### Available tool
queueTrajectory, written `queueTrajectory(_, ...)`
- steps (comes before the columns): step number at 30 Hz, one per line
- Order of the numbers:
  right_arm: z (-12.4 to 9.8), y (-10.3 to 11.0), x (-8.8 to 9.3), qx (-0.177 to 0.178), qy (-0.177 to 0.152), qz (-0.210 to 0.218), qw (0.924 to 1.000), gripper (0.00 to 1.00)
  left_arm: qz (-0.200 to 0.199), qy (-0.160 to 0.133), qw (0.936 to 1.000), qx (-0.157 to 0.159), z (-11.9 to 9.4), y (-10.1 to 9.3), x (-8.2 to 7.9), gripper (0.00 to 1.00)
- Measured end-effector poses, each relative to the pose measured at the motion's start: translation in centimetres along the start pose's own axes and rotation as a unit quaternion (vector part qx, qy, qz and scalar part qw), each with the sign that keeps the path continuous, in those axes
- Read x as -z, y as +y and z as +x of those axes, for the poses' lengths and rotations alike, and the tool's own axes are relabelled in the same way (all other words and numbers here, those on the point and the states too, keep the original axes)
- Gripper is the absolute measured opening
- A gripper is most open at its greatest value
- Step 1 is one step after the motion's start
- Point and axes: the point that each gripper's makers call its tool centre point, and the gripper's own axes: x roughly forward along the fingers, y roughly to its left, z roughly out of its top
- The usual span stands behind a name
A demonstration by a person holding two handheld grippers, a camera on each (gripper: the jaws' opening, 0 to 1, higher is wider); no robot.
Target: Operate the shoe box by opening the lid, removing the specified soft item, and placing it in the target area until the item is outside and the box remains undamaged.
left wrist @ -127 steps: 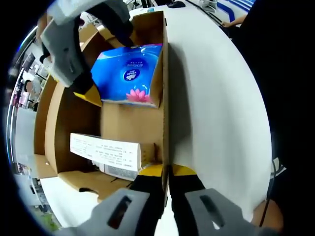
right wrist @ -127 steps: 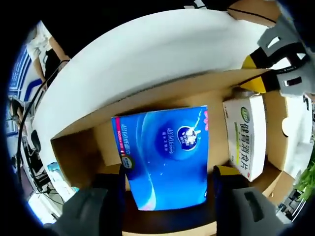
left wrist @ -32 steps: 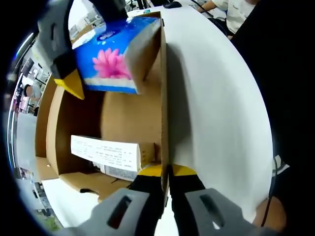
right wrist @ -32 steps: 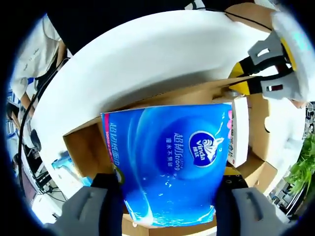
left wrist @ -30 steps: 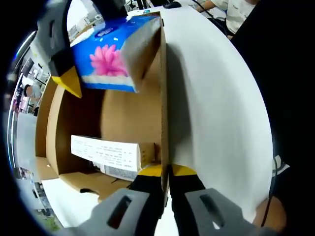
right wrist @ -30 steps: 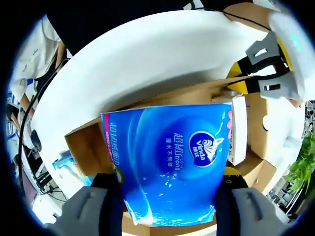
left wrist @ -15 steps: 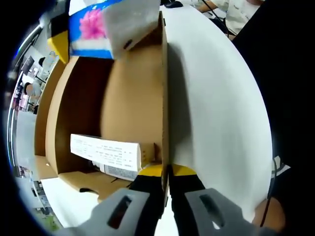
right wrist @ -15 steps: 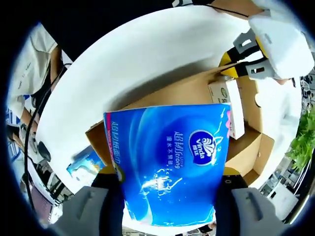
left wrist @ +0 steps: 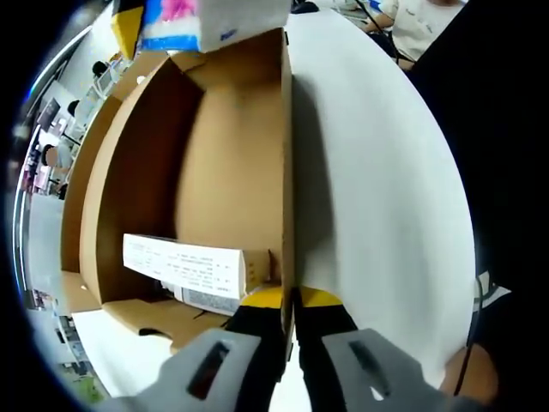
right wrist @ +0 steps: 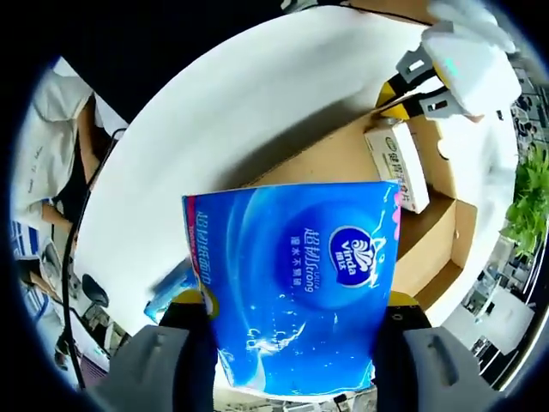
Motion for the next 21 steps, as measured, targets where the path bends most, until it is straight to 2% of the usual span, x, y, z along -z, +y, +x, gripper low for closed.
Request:
queueTrajectory(14, -1.5, 3.7, -0.2, -0.001, 0.01, 0.061, 0.9981, 0.73, 0.0, -0.002, 1.0, 0.0, 0.1, 0.0, 0.0, 0.03)
queueTrajectory(17, -1.5, 3.9, -0.2, -0.001, 0.011, 0.062, 0.998, 0.73, 0.0, -0.002, 1.0, 0.0, 0.2, 0.0, 0.1, 0.03)
queueTrajectory(21, -1.7, 5.4, 0.4, -0.007, 0.02, 0.084, 0.9962, 0.73, 0.0, -0.001, 1.0, -0.001, 0.2, 0.1, 0.1, 0.03)
